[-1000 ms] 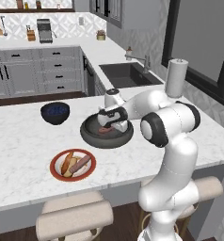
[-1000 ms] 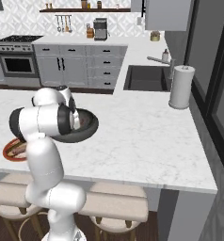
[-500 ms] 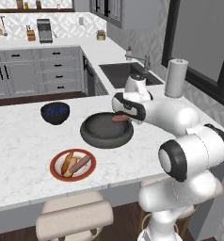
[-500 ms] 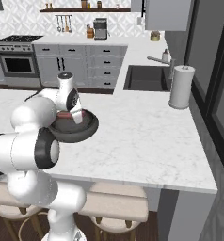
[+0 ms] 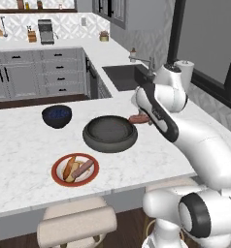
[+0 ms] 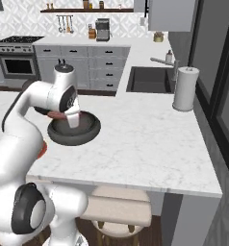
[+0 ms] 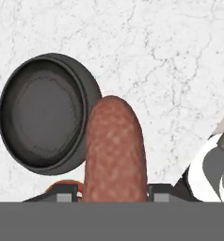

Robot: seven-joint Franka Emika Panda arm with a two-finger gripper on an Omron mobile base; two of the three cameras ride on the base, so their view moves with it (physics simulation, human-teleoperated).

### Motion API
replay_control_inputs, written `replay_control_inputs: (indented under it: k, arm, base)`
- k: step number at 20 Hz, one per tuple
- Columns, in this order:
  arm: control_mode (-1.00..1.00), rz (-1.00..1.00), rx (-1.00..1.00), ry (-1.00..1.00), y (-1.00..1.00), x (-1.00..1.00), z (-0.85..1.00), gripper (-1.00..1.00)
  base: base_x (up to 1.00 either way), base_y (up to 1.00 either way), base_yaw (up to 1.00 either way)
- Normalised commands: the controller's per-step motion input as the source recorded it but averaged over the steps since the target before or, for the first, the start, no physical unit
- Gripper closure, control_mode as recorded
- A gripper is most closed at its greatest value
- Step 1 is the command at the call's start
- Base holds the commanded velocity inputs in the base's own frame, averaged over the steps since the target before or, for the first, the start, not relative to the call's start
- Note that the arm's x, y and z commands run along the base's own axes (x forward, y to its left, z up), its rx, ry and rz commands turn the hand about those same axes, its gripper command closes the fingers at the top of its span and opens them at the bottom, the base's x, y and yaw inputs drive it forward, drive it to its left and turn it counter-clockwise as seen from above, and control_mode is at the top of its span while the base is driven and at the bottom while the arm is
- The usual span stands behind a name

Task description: Place one bun and one sausage from the bowl on each plate.

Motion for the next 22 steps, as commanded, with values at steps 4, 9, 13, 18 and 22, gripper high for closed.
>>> replay_control_inputs:
  k: [4, 9, 13, 18, 22]
  arm:
    - [-1.0, 0.0, 0.0, 0.11, 0.0, -1.0, 0.41, 1.0]
    - [1.0, 0.0, 0.0, 0.06, -0.06, -0.8, 0.1, 1.0]
    - [1.0, 0.0, 0.0, 0.0, 0.0, 0.0, 0.0, 1.0]
    - [1.0, 0.0, 0.0, 0.0, 0.0, 0.0, 0.0, 1.0]
    - [1.0, 0.0, 0.0, 0.0, 0.0, 0.0, 0.0, 1.0]
  base:
    - [0.0, 0.0, 0.0]
    - [-0.2, 0.0, 0.0]
    - [-1.0, 0.65, 0.0]
    - [-0.59, 1.0, 0.0]
    - [-0.04, 1.0, 0.0]
